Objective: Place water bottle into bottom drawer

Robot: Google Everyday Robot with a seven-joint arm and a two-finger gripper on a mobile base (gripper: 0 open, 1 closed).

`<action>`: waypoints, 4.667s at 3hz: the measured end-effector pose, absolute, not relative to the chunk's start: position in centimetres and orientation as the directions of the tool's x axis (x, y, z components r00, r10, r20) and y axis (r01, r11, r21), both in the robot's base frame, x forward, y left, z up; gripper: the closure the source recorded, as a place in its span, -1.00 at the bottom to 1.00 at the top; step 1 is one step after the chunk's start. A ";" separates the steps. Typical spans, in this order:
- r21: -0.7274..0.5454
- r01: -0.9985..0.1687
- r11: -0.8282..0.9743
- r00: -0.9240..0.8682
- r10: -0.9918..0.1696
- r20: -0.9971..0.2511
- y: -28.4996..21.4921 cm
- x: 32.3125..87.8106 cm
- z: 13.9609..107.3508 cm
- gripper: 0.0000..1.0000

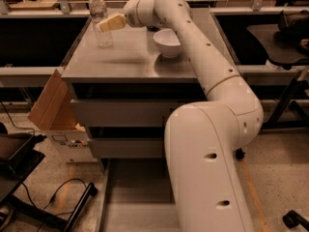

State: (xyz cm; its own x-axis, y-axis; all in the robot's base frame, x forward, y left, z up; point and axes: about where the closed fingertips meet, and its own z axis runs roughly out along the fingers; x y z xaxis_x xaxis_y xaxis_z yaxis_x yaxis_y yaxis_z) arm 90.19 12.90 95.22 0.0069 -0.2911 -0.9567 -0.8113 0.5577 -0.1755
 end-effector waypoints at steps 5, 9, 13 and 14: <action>0.006 -0.830 0.557 -0.050 -0.065 -0.997 21.4 92.7 94.8 -0.02; -0.010 -0.853 0.521 0.013 0.003 -1.000 22.1 90.6 98.6 1.00; -0.138 -0.636 0.759 0.393 0.164 -0.905 5.3 68.4 124.3 1.00; -0.117 -0.719 0.685 0.298 0.152 -0.942 7.2 64.5 117.0 1.00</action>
Offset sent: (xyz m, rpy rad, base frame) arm 0.0461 0.0550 -0.0011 0.2944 0.0846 -0.0238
